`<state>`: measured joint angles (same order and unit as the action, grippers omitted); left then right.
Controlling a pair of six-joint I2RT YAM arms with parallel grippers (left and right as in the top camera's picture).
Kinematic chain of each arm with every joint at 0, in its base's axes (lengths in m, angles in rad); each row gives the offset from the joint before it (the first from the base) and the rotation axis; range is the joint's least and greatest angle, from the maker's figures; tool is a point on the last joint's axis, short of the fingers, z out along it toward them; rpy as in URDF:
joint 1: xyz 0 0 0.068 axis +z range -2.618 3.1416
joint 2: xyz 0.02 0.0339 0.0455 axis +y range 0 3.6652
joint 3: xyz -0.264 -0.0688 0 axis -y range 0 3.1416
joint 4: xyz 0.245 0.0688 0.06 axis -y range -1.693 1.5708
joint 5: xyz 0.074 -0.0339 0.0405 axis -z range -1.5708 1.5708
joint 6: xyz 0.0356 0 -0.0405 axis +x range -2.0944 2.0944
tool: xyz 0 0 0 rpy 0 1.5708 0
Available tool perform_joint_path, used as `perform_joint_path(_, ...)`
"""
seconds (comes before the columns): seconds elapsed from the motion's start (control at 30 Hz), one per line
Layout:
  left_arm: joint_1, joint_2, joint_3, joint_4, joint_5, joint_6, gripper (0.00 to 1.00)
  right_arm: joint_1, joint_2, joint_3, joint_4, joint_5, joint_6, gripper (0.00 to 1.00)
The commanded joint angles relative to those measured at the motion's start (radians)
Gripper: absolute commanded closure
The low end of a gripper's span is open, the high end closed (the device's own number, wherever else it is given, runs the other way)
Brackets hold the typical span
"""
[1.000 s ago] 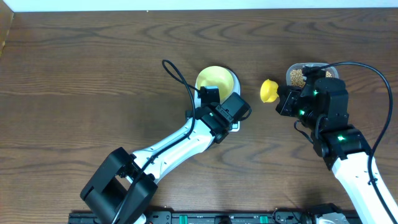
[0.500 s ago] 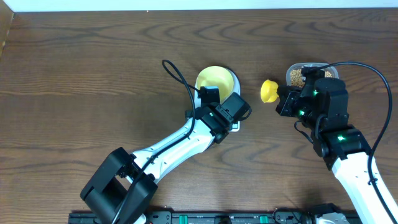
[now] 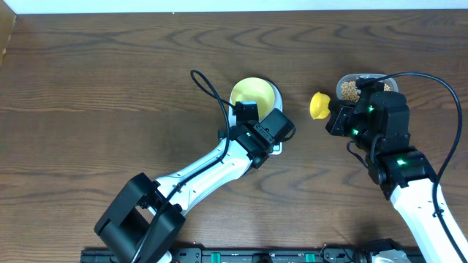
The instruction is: Scoop item into bowl and weigh 50g on scale
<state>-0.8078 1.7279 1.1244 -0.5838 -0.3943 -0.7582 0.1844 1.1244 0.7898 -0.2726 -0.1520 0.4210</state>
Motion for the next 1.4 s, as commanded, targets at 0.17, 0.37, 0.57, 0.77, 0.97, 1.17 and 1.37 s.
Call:
perform_joint_path(0.17,0.003,-0.009,-0.006,-0.006,-0.007,0.006,0.12,-0.001,-0.013,0.016,0.029,0.039,-0.113,0.99)
perform_joint_path(0.37,0.003,-0.009,-0.006,-0.006,-0.007,0.006,0.12,-0.001,-0.013,0.016,0.029,0.043,-0.125,0.99)
perform_joint_path(0.57,0.003,-0.009,-0.006,-0.006,-0.007,0.005,0.12,-0.002,-0.012,0.016,0.008,0.056,-0.175,0.99)
perform_joint_path(0.77,0.003,-0.009,-0.006,-0.006,-0.007,0.006,0.12,-0.002,-0.011,0.016,-0.037,0.056,-0.176,0.99)
perform_joint_path(0.97,0.003,-0.009,-0.006,-0.006,-0.007,0.005,0.11,-0.002,-0.01,0.016,-0.035,0.056,-0.218,0.99)
perform_joint_path(1.17,0.003,-0.009,-0.006,-0.006,-0.007,0.006,0.12,-0.002,-0.01,0.016,-0.035,0.056,-0.221,0.99)
perform_joint_path(1.37,0.003,-0.009,-0.006,-0.006,-0.007,0.006,0.11,-0.002,-0.008,0.016,-0.034,0.056,-0.245,0.99)
